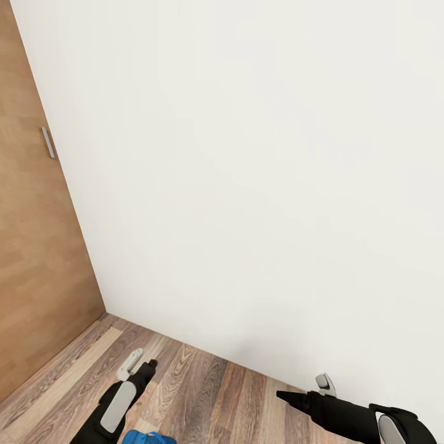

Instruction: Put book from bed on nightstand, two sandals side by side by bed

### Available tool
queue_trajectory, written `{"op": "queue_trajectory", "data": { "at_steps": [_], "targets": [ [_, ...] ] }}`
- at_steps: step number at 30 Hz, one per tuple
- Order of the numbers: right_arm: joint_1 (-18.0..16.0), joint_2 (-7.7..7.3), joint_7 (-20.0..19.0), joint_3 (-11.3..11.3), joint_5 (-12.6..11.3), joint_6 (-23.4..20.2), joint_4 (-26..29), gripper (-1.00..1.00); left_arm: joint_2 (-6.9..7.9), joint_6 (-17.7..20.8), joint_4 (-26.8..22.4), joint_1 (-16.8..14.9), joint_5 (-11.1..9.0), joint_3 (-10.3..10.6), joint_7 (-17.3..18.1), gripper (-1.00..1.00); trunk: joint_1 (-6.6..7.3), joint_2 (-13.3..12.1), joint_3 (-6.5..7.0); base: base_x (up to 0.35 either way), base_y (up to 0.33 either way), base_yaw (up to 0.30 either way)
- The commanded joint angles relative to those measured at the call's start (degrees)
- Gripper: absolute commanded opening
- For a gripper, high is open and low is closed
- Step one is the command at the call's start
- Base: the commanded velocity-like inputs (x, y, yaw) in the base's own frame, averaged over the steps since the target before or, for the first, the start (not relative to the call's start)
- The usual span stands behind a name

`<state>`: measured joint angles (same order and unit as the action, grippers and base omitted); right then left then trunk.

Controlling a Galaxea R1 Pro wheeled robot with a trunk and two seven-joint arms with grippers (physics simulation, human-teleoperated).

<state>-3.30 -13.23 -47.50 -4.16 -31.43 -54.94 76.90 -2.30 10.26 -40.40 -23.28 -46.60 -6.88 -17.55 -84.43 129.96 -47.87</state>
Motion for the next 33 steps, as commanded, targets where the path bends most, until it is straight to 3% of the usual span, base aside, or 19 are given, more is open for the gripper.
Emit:
{"op": "queue_trajectory", "data": {
  "at_steps": [1,5,9,11,23,33],
  "targets": [
    [-0.04,-0.01,-0.22,-0.05,0.05,-0.25,0.01,1.00,-0.04,0.25,-0.24,-0.01,-1.43,-0.26,-0.61,1.00,-0.22,0.44,-0.25,0.000,0.000,0.000],
    [-0.04,-0.01,-0.22,-0.05,0.05,-0.25,0.01,1.00,0.14,0.09,-0.47,-0.01,-5.84,-0.54,-1.65,1.00,-1.09,2.05,-0.96,0.000,0.000,0.000],
    [-0.04,0.01,-0.22,-0.05,0.05,-0.25,0.01,1.00,0.22,-0.21,-0.52,-0.01,-7.97,-1.19,-1.94,1.00,-1.97,3.65,-1.68,0.000,0.000,0.000],
    [-0.04,0.05,-0.22,-0.06,0.05,-0.25,0.01,1.00,0.41,-0.85,-0.54,-0.01,-8.70,-2.48,-2.05,1.00,-2.41,4.45,-2.04,0.000,0.000,0.000],
    [-0.04,0.13,-0.22,-0.06,0.05,-0.25,0.01,1.00,1.30,-2.48,-0.49,-0.01,-9.42,-9.70,-2.23,1.00,-5.05,9.27,-4.19,0.000,0.000,0.000],
    [-0.04,0.14,-0.22,-0.06,0.05,-0.25,0.01,1.00,1.18,-2.60,-0.18,-0.01,-9.47,-10.33,-2.27,1.00,-7.24,13.28,-5.99,0.000,0.000,0.000]
  ]
}}
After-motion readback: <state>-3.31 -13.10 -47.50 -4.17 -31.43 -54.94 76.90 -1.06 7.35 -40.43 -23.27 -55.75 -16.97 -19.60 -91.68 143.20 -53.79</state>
